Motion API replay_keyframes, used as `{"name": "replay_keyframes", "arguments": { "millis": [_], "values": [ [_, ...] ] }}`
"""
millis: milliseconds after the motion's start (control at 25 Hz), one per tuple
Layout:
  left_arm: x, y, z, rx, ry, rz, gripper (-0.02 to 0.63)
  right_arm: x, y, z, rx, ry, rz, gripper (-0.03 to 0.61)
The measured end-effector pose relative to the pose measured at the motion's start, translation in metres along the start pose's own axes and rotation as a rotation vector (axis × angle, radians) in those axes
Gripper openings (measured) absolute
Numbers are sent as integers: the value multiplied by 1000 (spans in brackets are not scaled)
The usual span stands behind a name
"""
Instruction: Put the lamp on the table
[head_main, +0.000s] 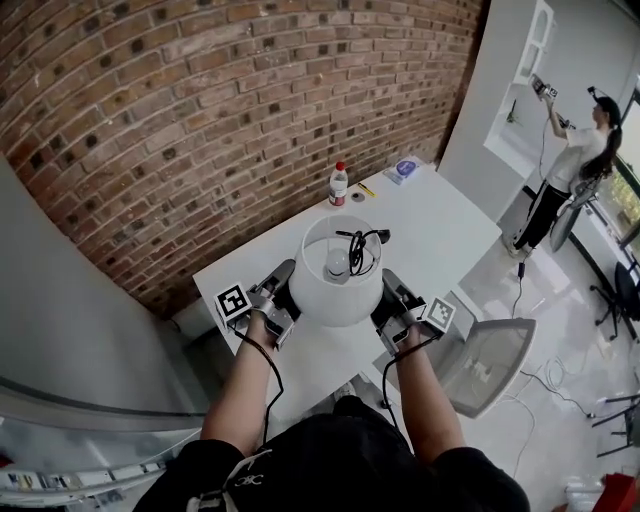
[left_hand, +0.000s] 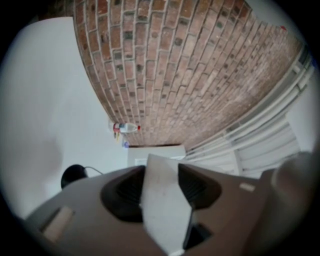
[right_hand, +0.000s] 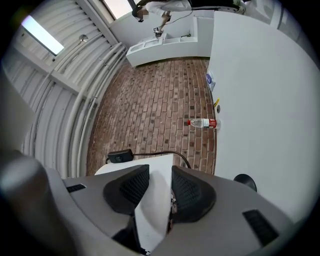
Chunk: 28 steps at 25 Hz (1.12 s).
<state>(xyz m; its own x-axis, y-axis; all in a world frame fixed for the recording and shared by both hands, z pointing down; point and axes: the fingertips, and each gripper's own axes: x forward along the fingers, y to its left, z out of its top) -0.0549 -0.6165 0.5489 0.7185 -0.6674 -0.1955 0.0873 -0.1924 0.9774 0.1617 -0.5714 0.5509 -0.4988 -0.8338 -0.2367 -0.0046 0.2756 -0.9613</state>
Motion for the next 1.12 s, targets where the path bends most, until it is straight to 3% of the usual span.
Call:
{"name": "replay_keyframes", "arguments": {
  "millis": [480, 1120],
  "values": [
    [60, 45, 46, -22, -80, 47, 206, 67, -57, 61, 51, 86, -31, 132],
    [59, 90, 51, -64, -120, 108, 206, 71, -106, 65, 108, 117, -95, 132]
  ]
}}
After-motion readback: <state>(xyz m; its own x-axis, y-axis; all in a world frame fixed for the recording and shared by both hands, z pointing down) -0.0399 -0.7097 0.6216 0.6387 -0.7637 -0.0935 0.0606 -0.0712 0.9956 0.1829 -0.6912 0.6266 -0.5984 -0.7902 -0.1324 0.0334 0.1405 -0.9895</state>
